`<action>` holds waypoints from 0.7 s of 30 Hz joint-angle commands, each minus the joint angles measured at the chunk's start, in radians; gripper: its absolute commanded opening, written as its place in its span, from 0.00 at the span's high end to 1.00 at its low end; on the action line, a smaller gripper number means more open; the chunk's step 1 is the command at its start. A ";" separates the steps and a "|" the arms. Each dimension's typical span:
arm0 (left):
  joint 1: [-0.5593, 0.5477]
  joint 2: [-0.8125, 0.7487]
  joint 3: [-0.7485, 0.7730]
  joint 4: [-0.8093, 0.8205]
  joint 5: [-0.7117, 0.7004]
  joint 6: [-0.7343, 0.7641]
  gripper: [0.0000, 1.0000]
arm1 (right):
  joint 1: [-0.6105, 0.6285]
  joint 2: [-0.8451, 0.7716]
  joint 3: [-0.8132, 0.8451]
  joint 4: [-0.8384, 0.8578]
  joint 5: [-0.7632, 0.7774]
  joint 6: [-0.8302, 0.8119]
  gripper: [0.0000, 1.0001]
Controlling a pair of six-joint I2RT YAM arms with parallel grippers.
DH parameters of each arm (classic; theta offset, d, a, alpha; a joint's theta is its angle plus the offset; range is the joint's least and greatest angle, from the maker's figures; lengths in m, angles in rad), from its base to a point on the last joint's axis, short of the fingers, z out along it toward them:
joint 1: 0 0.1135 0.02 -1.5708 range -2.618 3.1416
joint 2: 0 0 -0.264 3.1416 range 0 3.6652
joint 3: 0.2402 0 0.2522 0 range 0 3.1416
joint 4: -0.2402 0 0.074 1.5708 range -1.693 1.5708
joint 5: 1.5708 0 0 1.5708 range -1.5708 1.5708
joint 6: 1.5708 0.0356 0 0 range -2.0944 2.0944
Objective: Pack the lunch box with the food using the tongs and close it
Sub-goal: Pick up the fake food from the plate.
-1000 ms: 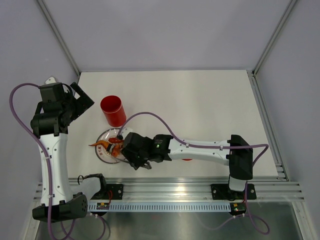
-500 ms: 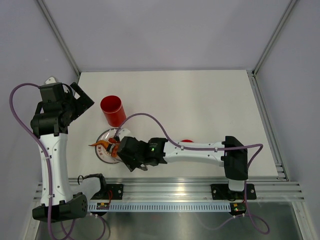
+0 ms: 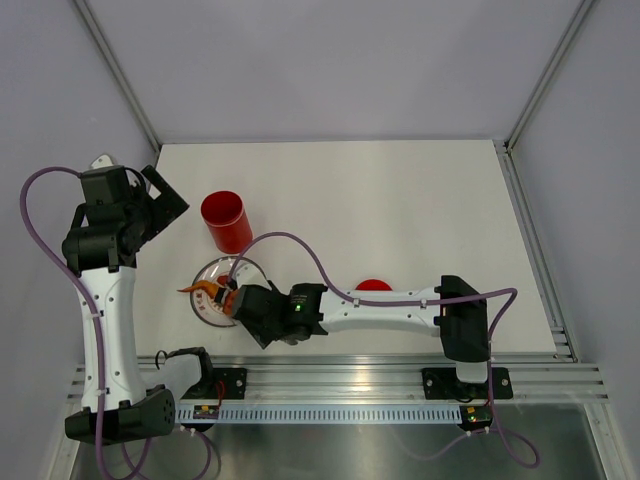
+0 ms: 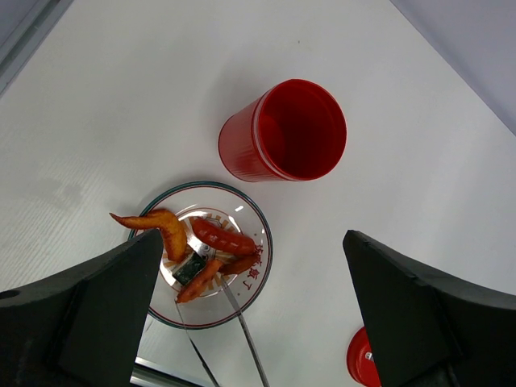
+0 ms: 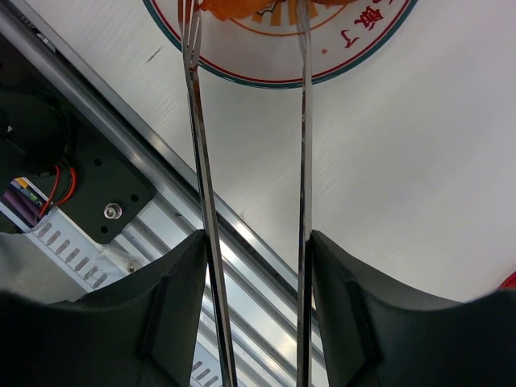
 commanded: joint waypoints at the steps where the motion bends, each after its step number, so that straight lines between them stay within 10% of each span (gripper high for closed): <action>1: 0.007 -0.023 -0.008 0.016 0.009 0.020 0.01 | 0.006 -0.014 0.045 -0.033 0.097 0.047 0.42; 21: 0.005 -0.023 -0.020 0.027 0.018 0.020 0.01 | 0.007 -0.011 0.040 -0.029 0.077 0.048 0.41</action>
